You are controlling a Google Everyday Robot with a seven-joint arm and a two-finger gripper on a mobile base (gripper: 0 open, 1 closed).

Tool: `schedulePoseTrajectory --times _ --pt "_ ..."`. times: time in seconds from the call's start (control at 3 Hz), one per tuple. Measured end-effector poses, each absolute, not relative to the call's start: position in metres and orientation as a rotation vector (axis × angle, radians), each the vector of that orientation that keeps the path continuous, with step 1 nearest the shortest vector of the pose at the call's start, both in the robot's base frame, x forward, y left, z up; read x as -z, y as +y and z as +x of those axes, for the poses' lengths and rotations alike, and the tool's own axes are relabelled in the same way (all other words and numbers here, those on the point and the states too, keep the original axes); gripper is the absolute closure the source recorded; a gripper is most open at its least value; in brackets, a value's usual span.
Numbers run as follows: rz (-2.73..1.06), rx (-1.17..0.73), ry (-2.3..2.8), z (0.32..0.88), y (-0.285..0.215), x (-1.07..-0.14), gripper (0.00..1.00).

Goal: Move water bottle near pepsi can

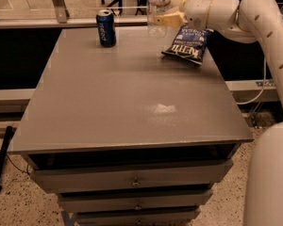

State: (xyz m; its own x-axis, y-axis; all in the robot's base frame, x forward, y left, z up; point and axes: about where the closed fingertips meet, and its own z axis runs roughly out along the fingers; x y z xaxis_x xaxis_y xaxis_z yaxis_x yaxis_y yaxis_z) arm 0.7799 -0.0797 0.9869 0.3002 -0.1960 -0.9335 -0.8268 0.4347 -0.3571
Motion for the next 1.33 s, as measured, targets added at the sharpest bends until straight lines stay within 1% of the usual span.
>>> schedulePoseTrajectory --times 0.67,1.33 --pt "-1.141 -0.579 1.3 0.814 -0.039 -0.967 1.0" --pt "-1.169 -0.662 1.337 0.826 0.008 -0.953 1.0"
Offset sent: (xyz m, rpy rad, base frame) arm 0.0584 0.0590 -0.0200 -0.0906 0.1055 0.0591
